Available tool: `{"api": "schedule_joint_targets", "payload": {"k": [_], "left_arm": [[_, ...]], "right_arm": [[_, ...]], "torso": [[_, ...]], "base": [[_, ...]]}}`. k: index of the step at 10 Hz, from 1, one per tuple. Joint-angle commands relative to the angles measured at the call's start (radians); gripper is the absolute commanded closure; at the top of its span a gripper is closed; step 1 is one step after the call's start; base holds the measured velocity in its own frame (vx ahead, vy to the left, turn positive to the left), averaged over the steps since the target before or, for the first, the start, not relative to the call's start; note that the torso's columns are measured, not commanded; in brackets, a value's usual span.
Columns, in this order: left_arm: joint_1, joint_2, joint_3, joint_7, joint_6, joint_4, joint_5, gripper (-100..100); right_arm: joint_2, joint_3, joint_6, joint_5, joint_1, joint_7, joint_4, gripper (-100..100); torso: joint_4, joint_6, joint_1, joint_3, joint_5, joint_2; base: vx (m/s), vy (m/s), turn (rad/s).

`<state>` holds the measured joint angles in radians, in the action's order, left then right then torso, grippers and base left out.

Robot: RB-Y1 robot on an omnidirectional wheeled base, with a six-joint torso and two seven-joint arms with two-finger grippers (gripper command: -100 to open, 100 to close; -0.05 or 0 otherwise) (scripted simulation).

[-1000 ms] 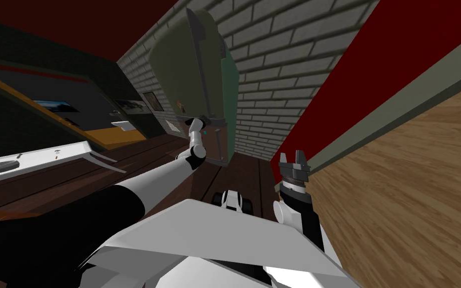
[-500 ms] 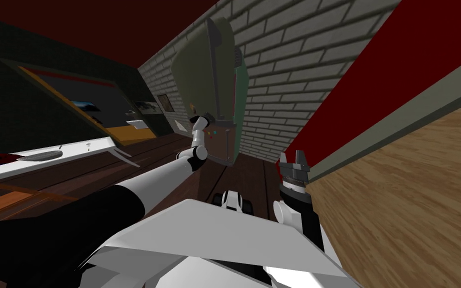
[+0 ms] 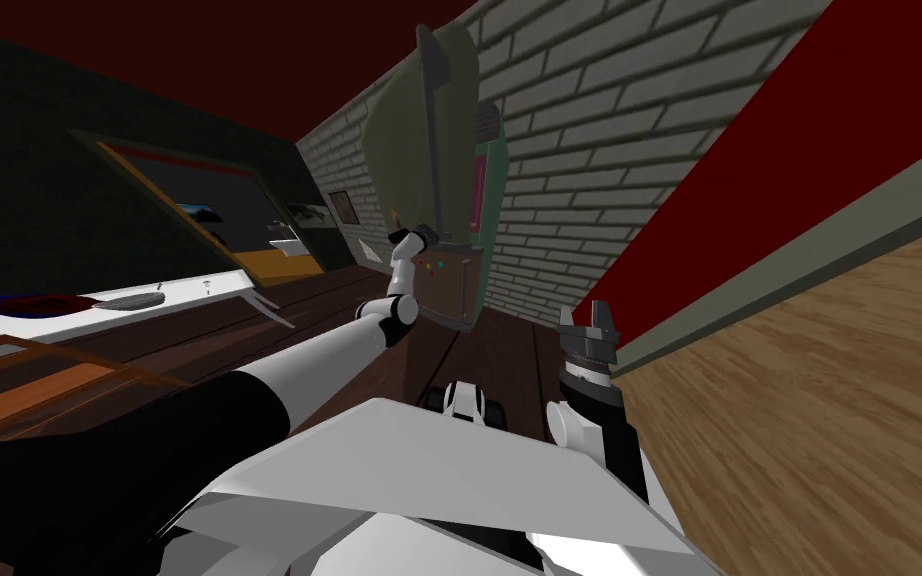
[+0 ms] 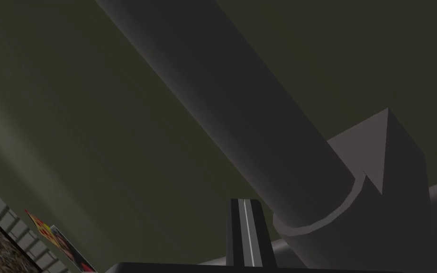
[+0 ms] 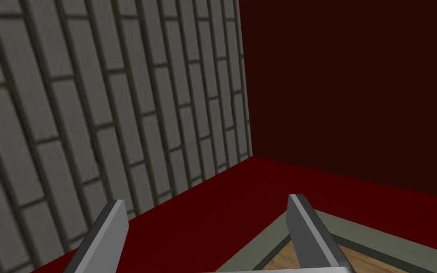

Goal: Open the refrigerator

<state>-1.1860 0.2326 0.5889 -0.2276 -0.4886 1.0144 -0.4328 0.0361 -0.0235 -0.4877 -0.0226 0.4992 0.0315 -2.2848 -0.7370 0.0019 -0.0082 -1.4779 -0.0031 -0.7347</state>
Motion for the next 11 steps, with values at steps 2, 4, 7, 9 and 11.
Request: {"api": "schedule_joint_targets", "payload": {"k": [2,4,7,9,11], "left_arm": [[-0.004,-0.014,-0.114,-0.065,0.032,-0.026,-0.028,100],[-0.004,-0.031,-0.182,-0.122,0.049,-0.033,-0.046,100],[-0.004,-0.047,-0.263,-0.189,0.065,-0.039,-0.065,100],[-0.004,-0.047,-0.319,-0.211,0.065,-0.039,-0.065,100],[-0.004,-0.064,-0.370,-0.260,0.082,-0.046,-0.084,100]], "right_arm": [[0.000,0.000,0.000,0.000,0.000,0.000,0.000,0],[0.000,0.000,0.000,0.000,0.000,0.000,0.000,0],[0.000,0.000,0.000,0.000,0.000,0.000,0.000,0],[0.000,0.000,0.000,0.000,0.000,0.000,0.000,0],[0.000,0.000,0.000,0.000,0.000,0.000,0.000,0]], "torso": [[-0.002,-0.001,0.013,0.003,0.004,-0.006],[-0.001,-0.003,0.012,0.002,0.004,-0.004],[0.000,-0.001,-0.001,0.000,0.000,-0.001],[-0.002,-0.002,0.014,0.003,0.005,-0.006],[0.000,-0.002,0.004,0.000,0.002,0.000]], "base": [[-0.086,0.168,0.050],[-0.092,0.217,0.155],[-0.053,0.085,0.066],[-0.070,0.158,0.047],[-0.047,0.122,0.104]]}}
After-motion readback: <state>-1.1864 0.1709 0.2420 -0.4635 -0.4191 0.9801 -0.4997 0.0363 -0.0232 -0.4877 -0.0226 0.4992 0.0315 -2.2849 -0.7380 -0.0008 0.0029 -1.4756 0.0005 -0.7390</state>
